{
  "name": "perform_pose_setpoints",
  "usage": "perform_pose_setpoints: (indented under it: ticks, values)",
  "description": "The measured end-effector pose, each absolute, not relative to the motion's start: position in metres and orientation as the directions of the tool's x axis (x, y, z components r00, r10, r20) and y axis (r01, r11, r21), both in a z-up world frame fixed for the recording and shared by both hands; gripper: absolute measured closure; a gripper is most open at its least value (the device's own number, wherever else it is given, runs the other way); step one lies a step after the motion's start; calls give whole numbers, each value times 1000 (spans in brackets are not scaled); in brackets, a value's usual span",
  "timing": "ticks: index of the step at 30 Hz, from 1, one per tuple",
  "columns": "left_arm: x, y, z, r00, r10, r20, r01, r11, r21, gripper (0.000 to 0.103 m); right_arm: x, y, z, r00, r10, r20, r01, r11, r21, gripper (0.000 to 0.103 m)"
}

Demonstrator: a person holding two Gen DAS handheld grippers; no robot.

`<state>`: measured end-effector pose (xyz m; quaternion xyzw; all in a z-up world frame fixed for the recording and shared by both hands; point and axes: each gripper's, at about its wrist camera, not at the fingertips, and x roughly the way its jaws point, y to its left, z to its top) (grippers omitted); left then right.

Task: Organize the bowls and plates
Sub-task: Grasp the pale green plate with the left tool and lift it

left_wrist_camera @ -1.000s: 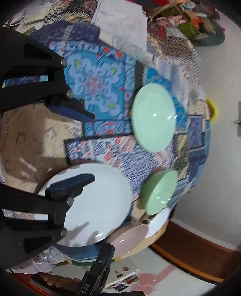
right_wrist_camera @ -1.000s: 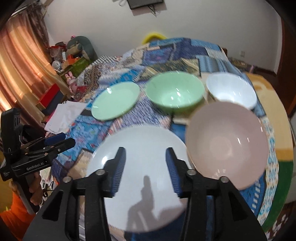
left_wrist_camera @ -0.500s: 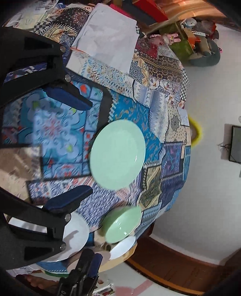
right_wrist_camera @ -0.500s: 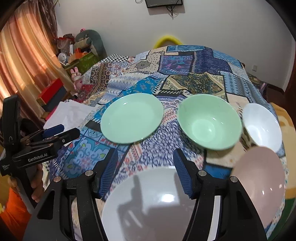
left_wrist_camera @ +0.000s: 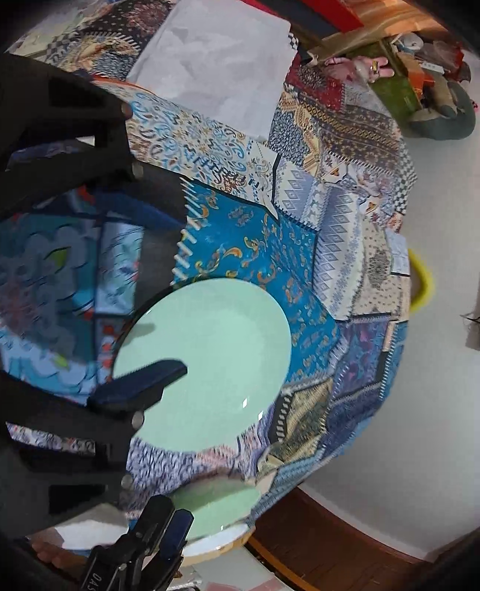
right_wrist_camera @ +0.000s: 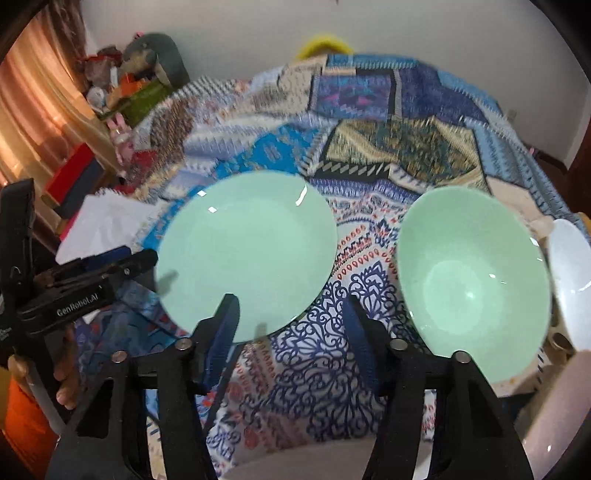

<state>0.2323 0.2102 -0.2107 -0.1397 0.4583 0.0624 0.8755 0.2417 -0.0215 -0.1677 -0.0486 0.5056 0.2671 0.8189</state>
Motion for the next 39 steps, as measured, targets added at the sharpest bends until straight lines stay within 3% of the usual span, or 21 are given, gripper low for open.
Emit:
perform_pose_setpoints:
  ticks: [5, 8, 21, 32, 39]
  values:
    - [255, 218, -233, 520, -73, -851, -217, 952, -214, 65, 255, -14, -183, 309, 346, -886, -491, 856, 163, 70]
    - [266, 218, -244, 500, -87, -862, -208, 954, -217, 74, 259, -11, -192, 286, 340, -896, -487, 857, 169, 77]
    - [274, 213, -247, 511, -96, -854, -175, 961, -213, 75, 262, -5, -199, 257, 326, -910, -514, 843, 157, 76]
    - [205, 196, -238, 484, -108, -868, -142, 969, -200, 75, 232, -2, -198, 206, 350, -914, -598, 784, 165, 76]
    - [174, 200, -237, 475, -158, -866, -170, 949, -267, 75, 238, 1, -197, 197, 355, -914, -590, 787, 179, 76]
